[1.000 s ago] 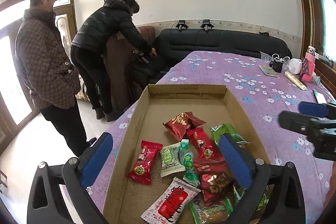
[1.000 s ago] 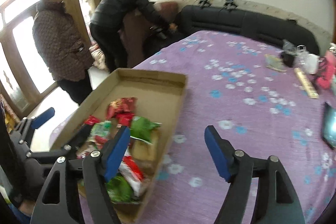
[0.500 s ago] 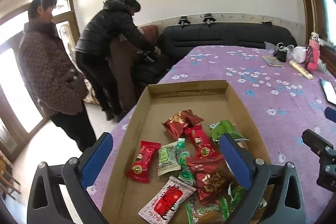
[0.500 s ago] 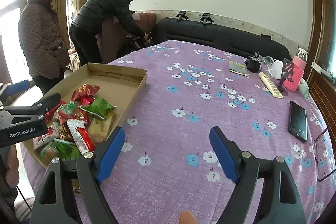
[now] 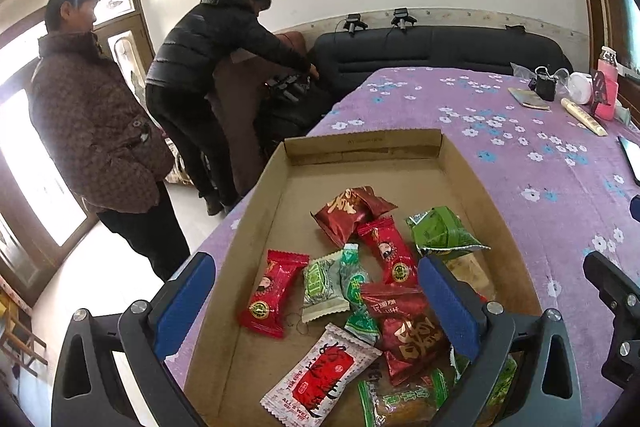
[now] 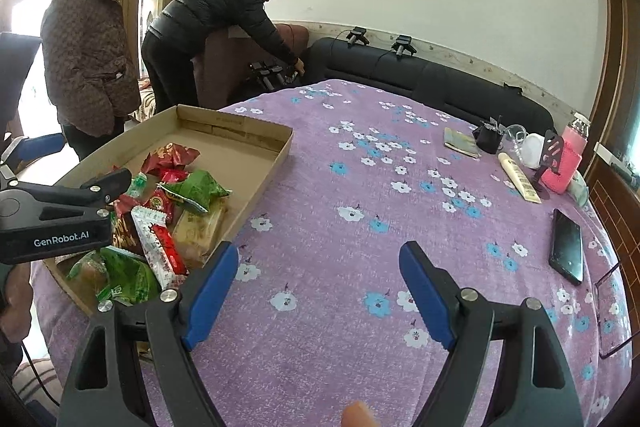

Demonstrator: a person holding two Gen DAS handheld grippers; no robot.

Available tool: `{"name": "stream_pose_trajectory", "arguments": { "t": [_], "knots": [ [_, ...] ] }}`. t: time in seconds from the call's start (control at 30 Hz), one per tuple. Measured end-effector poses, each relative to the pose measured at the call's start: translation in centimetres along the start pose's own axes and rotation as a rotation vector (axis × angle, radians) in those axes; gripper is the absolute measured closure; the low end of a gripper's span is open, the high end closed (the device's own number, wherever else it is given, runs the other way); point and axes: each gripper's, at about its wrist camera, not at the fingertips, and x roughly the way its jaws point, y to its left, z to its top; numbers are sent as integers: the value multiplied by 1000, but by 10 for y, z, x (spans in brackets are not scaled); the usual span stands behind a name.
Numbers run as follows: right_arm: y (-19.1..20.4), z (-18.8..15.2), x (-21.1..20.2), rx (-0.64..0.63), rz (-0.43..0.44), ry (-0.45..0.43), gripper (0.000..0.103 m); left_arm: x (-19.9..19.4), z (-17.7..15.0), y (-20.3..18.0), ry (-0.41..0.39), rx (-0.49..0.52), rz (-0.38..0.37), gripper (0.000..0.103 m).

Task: Organize snacks

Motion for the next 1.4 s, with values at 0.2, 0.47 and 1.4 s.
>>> {"name": "stream_pose_trajectory", "arguments": {
  "t": [0.2, 0.47, 1.4],
  "knots": [
    [2, -1, 2, -11, -8, 10, 21, 5, -1, -3, 10, 1, -18, 1],
    [-1, -1, 3, 2, -7, 15, 21, 5, -1, -4, 9, 6, -19, 1],
    [-2, 0, 4, 2, -10, 17, 21, 6, -1, -4, -13, 14, -12, 1]
  ]
}}
